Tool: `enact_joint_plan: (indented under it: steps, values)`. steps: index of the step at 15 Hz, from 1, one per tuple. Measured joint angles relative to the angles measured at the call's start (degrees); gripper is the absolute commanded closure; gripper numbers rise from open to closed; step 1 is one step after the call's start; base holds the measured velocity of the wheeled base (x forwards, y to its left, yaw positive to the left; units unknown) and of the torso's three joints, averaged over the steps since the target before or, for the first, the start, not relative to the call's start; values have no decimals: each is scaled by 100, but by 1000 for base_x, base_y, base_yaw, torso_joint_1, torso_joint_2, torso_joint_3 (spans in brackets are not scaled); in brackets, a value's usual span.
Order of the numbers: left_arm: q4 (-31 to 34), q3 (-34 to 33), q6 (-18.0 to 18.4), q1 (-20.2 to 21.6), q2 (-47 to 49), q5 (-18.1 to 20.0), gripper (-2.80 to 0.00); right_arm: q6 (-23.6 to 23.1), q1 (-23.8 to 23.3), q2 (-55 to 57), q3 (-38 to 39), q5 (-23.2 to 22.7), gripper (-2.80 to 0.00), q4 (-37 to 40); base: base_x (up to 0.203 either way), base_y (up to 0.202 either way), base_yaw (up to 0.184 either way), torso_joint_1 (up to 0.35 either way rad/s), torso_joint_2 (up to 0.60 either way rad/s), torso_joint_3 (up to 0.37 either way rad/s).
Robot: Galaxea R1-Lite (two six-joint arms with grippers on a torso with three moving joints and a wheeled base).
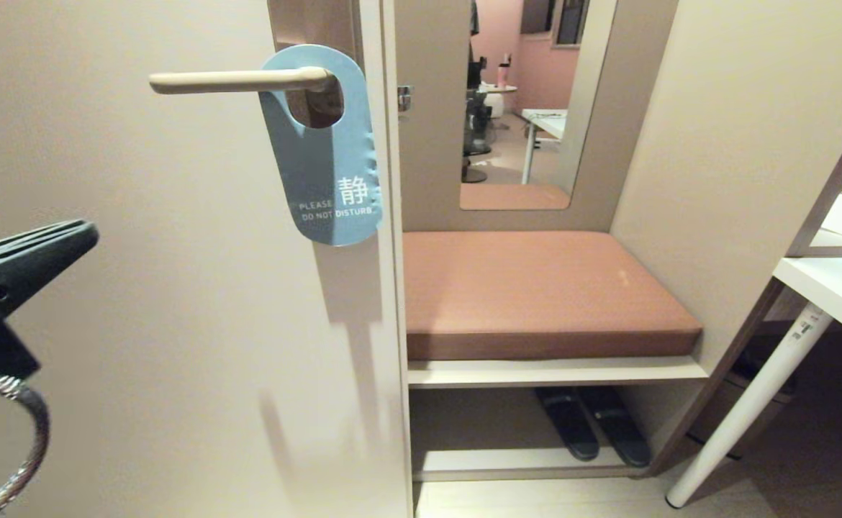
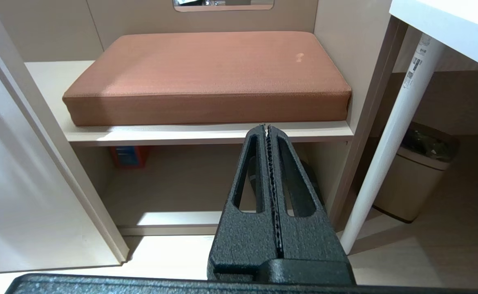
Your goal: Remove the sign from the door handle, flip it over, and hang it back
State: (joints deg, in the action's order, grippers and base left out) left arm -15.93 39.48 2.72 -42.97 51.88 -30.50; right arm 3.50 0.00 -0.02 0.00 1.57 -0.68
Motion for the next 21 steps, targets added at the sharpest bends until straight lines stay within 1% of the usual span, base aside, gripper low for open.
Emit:
enact_joint_plan:
  steps: [4, 5, 6, 7, 8, 9, 10, 11, 13, 14, 15, 16, 18, 21]
  values:
    - [1448, -246, -129, 12, -1257, 18, 0, -2, 0, 0, 0, 1, 0, 2, 0, 0, 0, 0, 0, 0]
    - [1699, -376, -162, 37, -1558, 27, 0, 0, 0, 0, 0, 2, 0, -1, 0, 0, 0, 0, 0, 0]
    - [1855, -514, -177, 182, -1827, 51, 0, -2, 0, 0, 0, 0, 0, -1, 0, 0, 0, 0, 0, 0]
    - [1914, -668, -195, 497, -2079, 101, 0, 0, 0, 0, 0, 1, 0, 2, 0, 0, 0, 0, 0, 0]
    - [1956, -828, -238, 907, -2300, 221, 0, 0, 0, 0, 0, 1, 0, 1, 0, 0, 0, 0, 0, 0]
    - [1973, -994, -331, 1338, -2494, 423, 0, 0, 0, 0, 0, -1, 0, -1, 0, 0, 0, 0, 0, 0]
    - [1992, -1193, -446, 1810, -2687, 756, 0, -2, 0, 0, 0, 0, 0, 2, 0, 0, 0, 0, 0, 0]
    - [2001, -1402, -524, 2259, -2859, 1173, 0, -2, 0, 0, 0, 0, 0, 2, 0, 0, 0, 0, 0, 0]
    - [2007, -1891, -616, 3198, -3179, 2209, 0, -2, 0, 0, 0, 1, 0, 0, 0, 0, 0, 0, 0, 0]
    - [1928, -2093, -624, 3471, -3301, 2765, 0, 0, 0, 0, 0, 0, 0, 4, 0, 0, 0, 0, 0, 0]
    - [1856, -2291, -600, 3630, -3386, 3186, 0, -2, 0, 0, 0, -1, 0, -1, 0, 0, 0, 0, 0, 0]
    - [1685, -2469, -547, 3709, -3448, 3425, 0, 0, 0, 0, 0, 0, 0, 0, 0, 0, 0, 0, 0, 0]
    - [1185, -2924, -451, 3776, -3520, 3479, 0, 0, 0, 0, 0, -3, 0, 4, 0, 0, 0, 0, 0, 0]
    - [9, -3711, -309, 3806, -3563, 3473, 0, -2, 0, 0, 0, -2, 0, 0, 0, 0, 0, 0, 0, 0]
